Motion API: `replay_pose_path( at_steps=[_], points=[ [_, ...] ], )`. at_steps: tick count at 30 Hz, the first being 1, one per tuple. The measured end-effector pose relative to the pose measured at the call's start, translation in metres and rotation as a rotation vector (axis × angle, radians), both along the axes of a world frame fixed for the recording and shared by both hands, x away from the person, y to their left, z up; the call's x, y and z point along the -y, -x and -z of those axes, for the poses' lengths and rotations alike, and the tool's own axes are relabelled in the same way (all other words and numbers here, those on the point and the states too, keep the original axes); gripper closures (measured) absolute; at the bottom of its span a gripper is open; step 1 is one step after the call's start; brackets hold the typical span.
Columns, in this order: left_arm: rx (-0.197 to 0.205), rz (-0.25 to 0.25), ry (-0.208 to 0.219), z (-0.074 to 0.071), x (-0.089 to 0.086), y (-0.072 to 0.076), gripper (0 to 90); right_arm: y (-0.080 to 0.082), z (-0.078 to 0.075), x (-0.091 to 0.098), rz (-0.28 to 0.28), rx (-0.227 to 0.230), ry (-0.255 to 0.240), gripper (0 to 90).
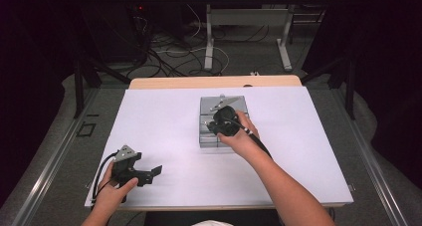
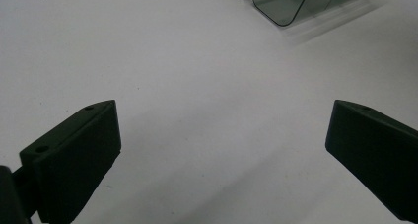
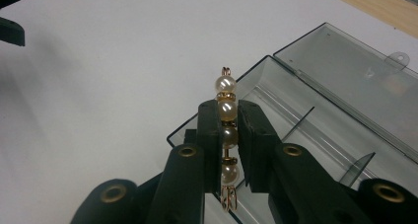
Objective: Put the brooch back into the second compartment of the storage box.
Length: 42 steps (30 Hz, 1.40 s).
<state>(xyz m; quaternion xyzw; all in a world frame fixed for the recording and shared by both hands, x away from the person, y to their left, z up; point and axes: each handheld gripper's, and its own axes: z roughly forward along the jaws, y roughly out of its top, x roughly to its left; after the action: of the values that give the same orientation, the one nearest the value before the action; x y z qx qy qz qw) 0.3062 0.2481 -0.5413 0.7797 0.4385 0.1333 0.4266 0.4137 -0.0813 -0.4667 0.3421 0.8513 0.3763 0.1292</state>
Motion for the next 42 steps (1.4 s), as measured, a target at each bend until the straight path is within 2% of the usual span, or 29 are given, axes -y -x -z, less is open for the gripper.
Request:
replay_pose_path(
  at_steps=[24, 31, 32, 35, 42],
  points=[
    [-0.002, 0.003, -0.001, 0.000, 0.000, 0.000, 0.2, -0.020, 0.008, 0.015, 0.062, 0.038, -0.013, 80.6],
    [-0.001, 0.003, -0.001, 0.000, 0.000, 0.000, 0.2, -0.026, 0.009, 0.019, 0.078, 0.032, -0.010, 80.7],
    [-0.001, 0.004, -0.001, 0.000, 0.000, 0.000, 0.2, -0.027, 0.009, 0.020, 0.076, 0.029, 0.006, 80.7],
    [-0.002, 0.004, -0.001, 0.000, 0.000, 0.000, 0.2, -0.030, 0.012, 0.021, 0.083, 0.034, -0.007, 80.7],
    [-0.001, 0.004, 0.000, 0.000, 0.000, 0.000, 0.2, -0.036, 0.016, 0.023, 0.084, 0.043, 0.018, 80.6]
  ],
)
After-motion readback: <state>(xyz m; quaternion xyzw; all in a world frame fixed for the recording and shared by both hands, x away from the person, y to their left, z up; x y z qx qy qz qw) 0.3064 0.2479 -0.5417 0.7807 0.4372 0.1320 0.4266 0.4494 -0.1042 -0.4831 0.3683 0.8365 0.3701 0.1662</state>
